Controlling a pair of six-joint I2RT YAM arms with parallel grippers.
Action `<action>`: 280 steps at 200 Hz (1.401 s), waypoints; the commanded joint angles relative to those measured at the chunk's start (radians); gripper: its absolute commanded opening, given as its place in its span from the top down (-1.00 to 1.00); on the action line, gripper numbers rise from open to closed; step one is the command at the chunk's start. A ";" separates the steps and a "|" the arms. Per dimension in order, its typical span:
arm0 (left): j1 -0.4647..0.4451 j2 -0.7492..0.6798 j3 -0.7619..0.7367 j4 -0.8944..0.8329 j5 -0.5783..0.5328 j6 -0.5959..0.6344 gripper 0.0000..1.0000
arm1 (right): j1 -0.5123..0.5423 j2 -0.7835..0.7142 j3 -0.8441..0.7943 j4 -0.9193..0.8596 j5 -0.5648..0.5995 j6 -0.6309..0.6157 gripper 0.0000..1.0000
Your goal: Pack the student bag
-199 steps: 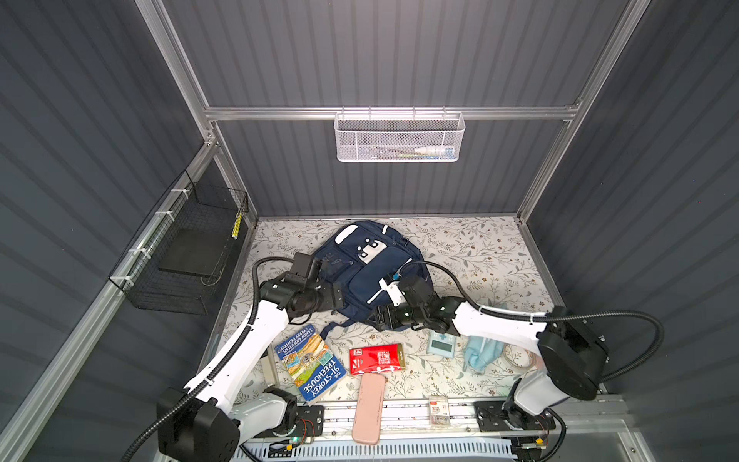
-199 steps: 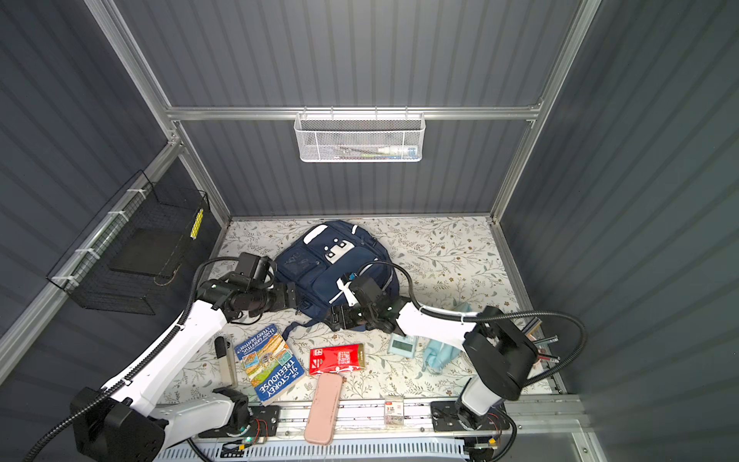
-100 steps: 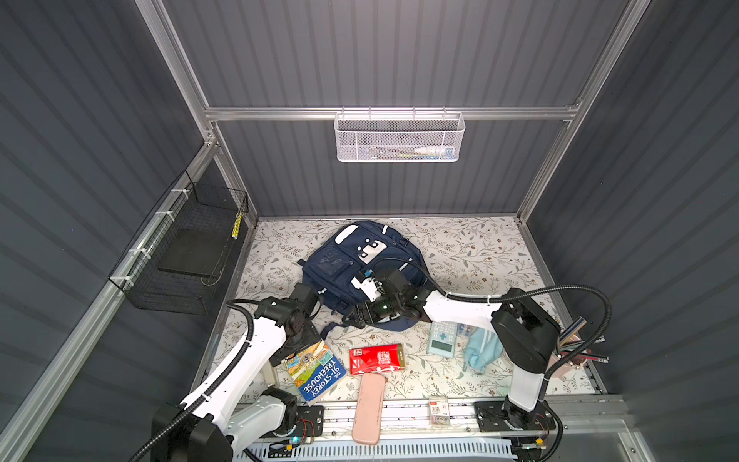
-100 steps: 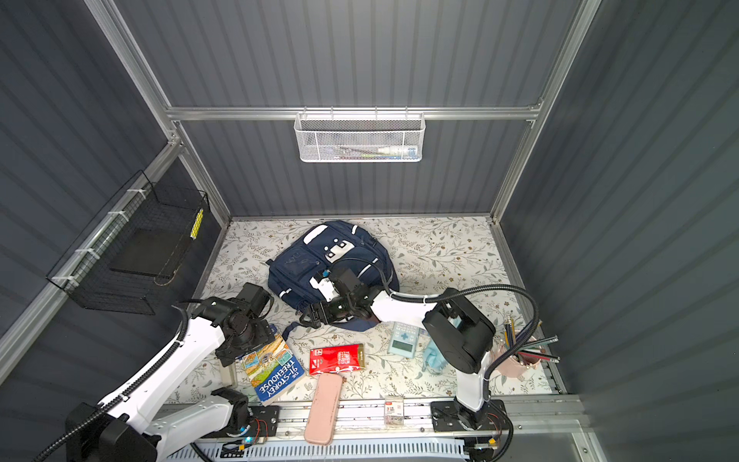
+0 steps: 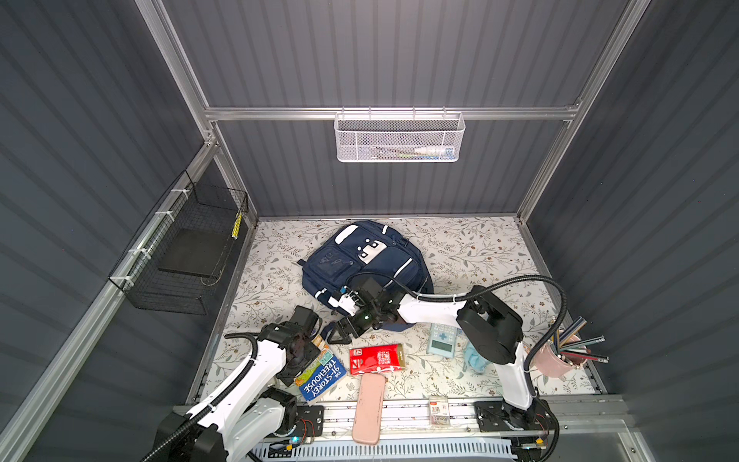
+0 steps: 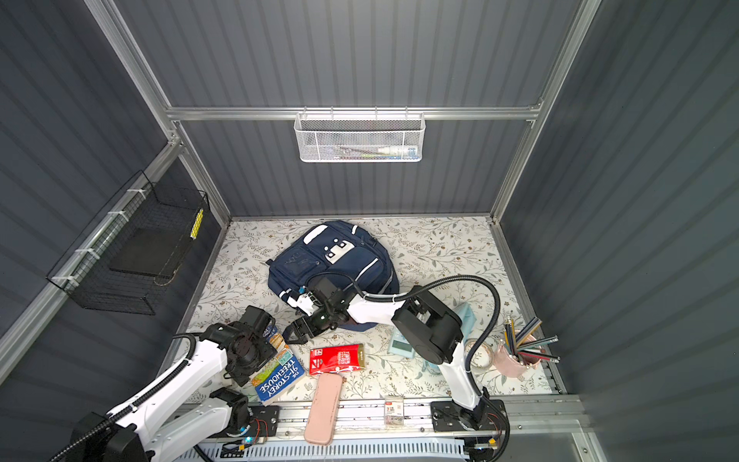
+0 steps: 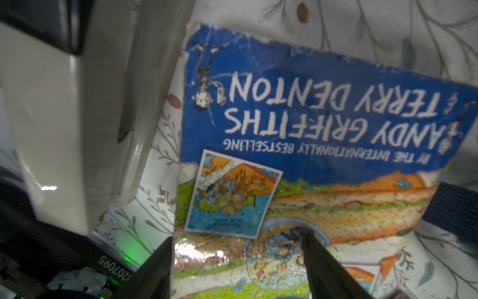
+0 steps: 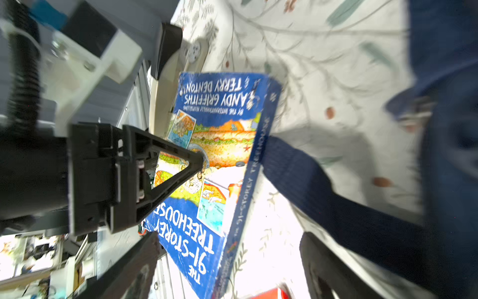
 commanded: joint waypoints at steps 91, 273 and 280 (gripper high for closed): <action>-0.001 0.101 -0.109 0.373 0.114 0.024 -0.02 | 0.005 0.193 0.179 -0.104 -0.001 0.177 -0.47; 0.029 0.031 -0.203 0.609 0.055 0.043 0.00 | -0.037 0.185 0.168 -0.179 0.018 0.237 -0.21; 0.044 0.024 -0.232 0.650 0.090 0.027 0.01 | -0.039 0.193 0.146 -0.125 -0.023 0.267 -0.20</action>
